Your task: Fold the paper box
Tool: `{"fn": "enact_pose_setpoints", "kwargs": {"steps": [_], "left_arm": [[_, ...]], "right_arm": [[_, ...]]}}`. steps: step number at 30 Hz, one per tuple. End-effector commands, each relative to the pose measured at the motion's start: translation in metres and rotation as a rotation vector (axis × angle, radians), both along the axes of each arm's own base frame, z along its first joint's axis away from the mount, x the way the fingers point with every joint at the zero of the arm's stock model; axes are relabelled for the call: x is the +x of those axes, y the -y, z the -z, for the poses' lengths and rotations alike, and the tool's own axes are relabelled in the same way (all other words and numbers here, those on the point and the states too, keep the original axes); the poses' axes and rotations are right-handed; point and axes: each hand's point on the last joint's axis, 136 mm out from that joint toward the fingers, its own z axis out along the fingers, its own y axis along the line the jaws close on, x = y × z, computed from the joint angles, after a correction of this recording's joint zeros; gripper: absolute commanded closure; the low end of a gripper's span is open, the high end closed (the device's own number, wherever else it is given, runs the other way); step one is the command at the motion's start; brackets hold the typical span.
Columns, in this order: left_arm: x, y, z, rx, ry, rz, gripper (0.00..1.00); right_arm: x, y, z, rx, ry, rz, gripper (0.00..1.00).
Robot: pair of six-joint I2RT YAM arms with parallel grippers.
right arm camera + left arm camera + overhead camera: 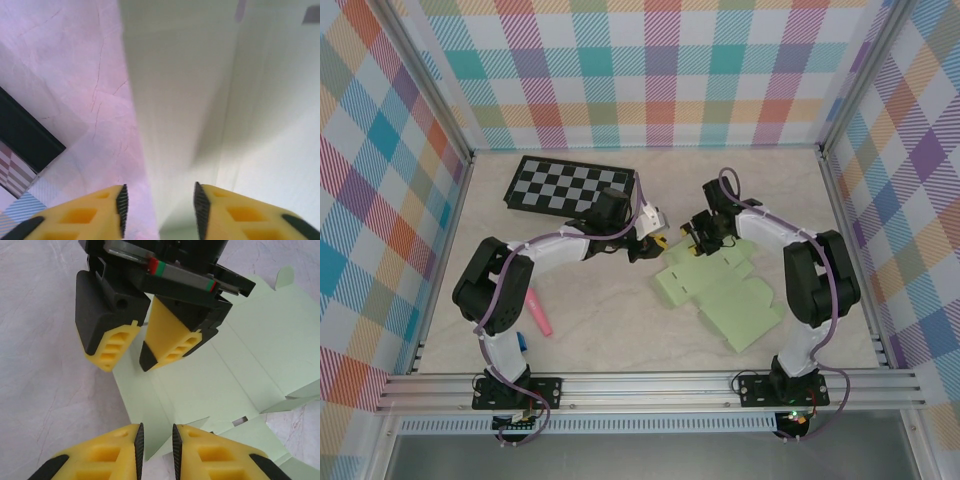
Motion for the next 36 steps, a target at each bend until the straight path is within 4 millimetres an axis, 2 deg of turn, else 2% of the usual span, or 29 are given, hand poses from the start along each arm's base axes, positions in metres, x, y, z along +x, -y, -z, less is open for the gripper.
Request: {"fn": "enact_pose_setpoints", "kwargs": {"steps": [1,4,5,6,7,8,9,12,14,16,18,20,22,25,28,31,36], "left_arm": [[-0.006,0.005,-0.001,-0.014,-0.008,0.018,0.76],[-0.006,0.001,-0.006,-0.019,-0.010,-0.001,0.76],[-0.007,0.000,-0.009,-0.021,-0.011,-0.007,0.76],[-0.006,-0.003,-0.011,-0.023,-0.017,-0.018,0.76],[-0.006,-0.006,-0.013,-0.024,-0.029,-0.033,0.76],[-0.004,-0.010,-0.015,-0.028,-0.053,-0.057,0.76],[-0.004,-0.015,-0.017,-0.040,-0.087,-0.081,0.74],[-0.008,-0.028,-0.010,-0.051,-0.252,-0.182,0.67],[-0.007,-0.038,-0.003,-0.070,-0.366,-0.338,0.66],[-0.016,-0.040,-0.008,-0.153,-0.495,-0.444,0.62],[-0.024,-0.039,-0.012,-0.181,-0.595,-0.534,0.48],[-0.029,-0.039,-0.010,-0.174,-0.716,-0.595,0.45],[-0.033,-0.039,0.002,-0.130,-0.866,-0.683,0.44],[-0.052,-0.032,0.019,-0.028,-1.046,-0.748,0.42],[-0.070,-0.024,0.033,0.107,-1.140,-0.783,0.42],[-0.080,-0.012,0.039,0.176,-1.174,-0.752,0.42],[-0.087,-0.030,0.062,0.305,-1.208,-0.868,0.45]], "right_arm": [[0.004,-0.003,-0.015,-0.001,0.024,0.006,0.71],[0.006,0.000,-0.020,-0.015,0.055,0.003,0.82],[0.006,0.001,-0.022,-0.019,0.063,-0.001,0.83],[0.007,0.002,-0.023,-0.022,0.071,-0.004,0.80],[0.008,0.002,-0.026,-0.021,0.080,-0.009,0.70],[0.008,0.001,-0.028,-0.019,0.083,-0.017,0.51],[0.007,0.001,-0.031,-0.016,0.080,-0.024,0.39],[0.005,0.008,-0.036,-0.059,0.077,-0.031,0.28],[0.007,0.013,-0.040,-0.094,0.109,-0.046,0.26],[0.008,0.018,-0.043,-0.123,0.124,-0.047,0.25],[0.009,0.021,-0.044,-0.144,0.130,-0.045,0.24],[0.011,0.023,-0.046,-0.153,0.136,-0.038,0.24],[0.014,0.023,-0.048,-0.156,0.143,-0.035,0.24],[0.015,0.023,-0.052,-0.165,0.148,-0.040,0.24],[0.013,0.029,-0.055,-0.189,0.152,-0.030,0.24],[0.010,0.034,-0.055,-0.207,0.149,-0.014,0.25],[0.009,0.035,-0.054,-0.205,0.147,-0.015,0.25]]}}
